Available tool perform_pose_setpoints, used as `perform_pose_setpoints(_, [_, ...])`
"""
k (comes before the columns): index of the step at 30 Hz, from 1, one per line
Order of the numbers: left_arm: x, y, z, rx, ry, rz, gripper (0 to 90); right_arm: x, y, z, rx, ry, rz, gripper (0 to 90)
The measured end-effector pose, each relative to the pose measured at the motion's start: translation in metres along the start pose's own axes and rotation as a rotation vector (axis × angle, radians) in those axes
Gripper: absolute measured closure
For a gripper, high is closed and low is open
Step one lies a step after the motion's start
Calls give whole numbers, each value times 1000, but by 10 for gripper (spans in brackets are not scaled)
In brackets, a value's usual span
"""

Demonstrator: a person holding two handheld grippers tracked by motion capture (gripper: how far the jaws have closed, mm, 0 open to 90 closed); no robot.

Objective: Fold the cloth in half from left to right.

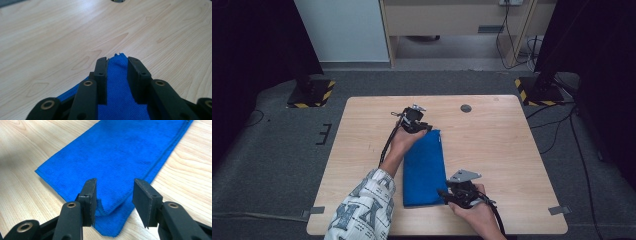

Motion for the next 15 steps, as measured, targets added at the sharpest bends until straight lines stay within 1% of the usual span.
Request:
perform_pose_setpoints(2, [-6, 1, 0, 19, -5, 12, 675, -1, -3, 0, 8, 2, -4, 527])
perform_pose_setpoints(6, [-15, 4, -4, 33, -15, 20, 661, -2, -5, -1, 0, 9, -2, 518])
perform_pose_setpoints(7, [-16, 5, -5, 38, -14, 23, 657, -3, -5, -1, 6, 9, -1, 513])
perform_pose_setpoints(10, [-20, 7, -8, 31, -22, 27, 640, -8, -5, 1, 15, -6, -3, 499])
perform_pose_setpoints(13, [-23, 10, -12, 33, -24, 45, 611, -12, -3, 3, 1, -12, -1, 477])
perform_pose_setpoints(15, [-25, 11, -14, 33, -30, 48, 591, -14, -2, 4, -2, -13, 0, 455])
Point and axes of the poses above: each handheld gripper's, and its own axes: x roughly forward along the jaws, z roughly out of its top, y roughly to its left, the point moved 5 cm from there along x, roughly forward along the jaws, and after that the axes turned 8 degrees about -x, right-handed, at the moved point
